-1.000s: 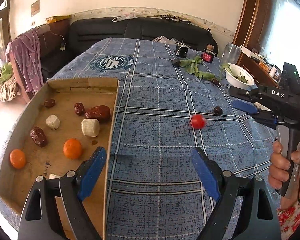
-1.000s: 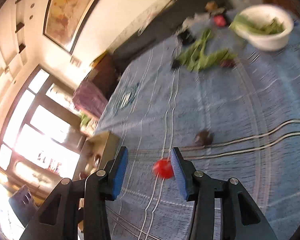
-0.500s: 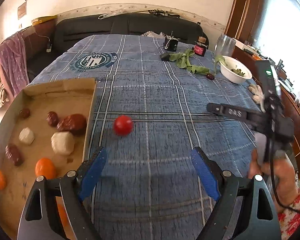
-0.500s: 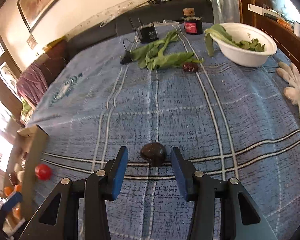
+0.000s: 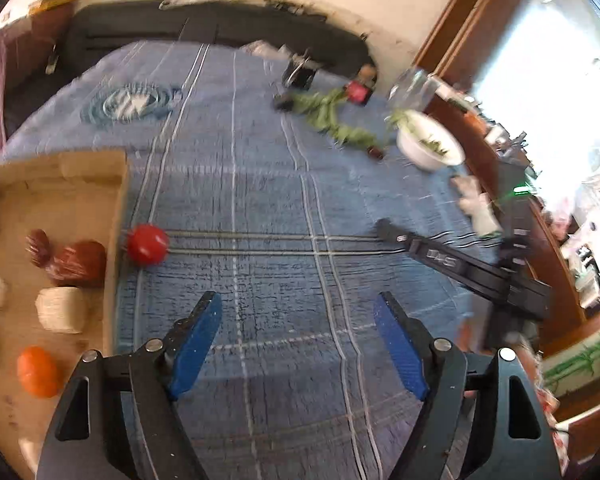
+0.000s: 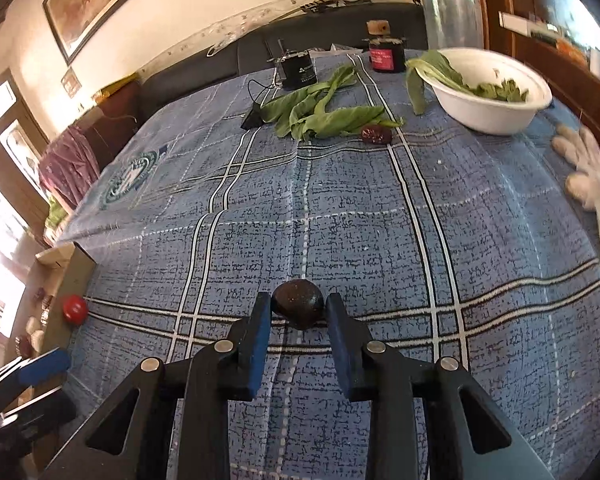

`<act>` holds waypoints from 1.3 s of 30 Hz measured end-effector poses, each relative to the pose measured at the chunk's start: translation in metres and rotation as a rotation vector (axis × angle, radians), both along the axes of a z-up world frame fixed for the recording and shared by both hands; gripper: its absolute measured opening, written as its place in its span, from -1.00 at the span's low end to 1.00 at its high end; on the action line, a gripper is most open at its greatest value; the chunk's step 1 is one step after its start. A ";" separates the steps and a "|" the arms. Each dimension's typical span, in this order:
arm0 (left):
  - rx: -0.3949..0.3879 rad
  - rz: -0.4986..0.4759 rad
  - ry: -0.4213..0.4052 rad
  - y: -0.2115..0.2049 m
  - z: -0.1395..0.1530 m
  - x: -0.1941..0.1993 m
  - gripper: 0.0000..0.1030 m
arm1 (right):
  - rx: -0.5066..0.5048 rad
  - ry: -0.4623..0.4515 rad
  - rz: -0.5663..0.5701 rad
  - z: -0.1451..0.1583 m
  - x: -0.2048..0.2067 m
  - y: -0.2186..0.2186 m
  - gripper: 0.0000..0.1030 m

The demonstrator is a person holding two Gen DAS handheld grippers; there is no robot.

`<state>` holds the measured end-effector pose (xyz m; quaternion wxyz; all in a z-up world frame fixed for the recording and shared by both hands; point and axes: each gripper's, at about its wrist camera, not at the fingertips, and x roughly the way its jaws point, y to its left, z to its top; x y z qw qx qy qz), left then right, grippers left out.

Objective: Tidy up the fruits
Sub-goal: 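Grasp the red cherry tomato with the left tool while the right tool grasps the dark plum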

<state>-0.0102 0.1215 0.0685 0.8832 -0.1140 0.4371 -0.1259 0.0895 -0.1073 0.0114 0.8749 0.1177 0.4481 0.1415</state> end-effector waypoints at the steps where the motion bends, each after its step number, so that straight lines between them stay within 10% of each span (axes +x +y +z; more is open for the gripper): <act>1: 0.033 0.017 -0.017 0.004 0.008 -0.003 0.51 | 0.026 0.010 -0.004 0.000 0.001 -0.003 -0.42; 7: 0.099 0.138 -0.014 0.042 0.026 0.014 0.51 | 0.112 0.039 -0.022 -0.001 0.002 -0.016 -0.41; 12: 0.198 0.036 -0.031 0.016 0.015 0.037 0.51 | 0.090 0.019 -0.031 0.003 0.000 -0.016 -0.42; 21: 0.298 0.025 0.180 0.012 -0.029 0.082 0.50 | 0.117 0.025 -0.043 0.003 0.002 -0.025 -0.41; 28: -0.089 -0.134 0.245 0.004 -0.001 0.055 0.50 | 0.133 0.029 -0.051 0.002 0.003 -0.030 -0.41; 34: 0.099 -0.035 0.102 -0.005 0.012 0.039 0.51 | 0.140 0.036 -0.046 0.001 0.003 -0.030 -0.41; 39: 0.068 -0.009 0.140 -0.012 -0.023 0.049 0.50 | 0.133 0.043 -0.033 0.001 0.003 -0.028 -0.41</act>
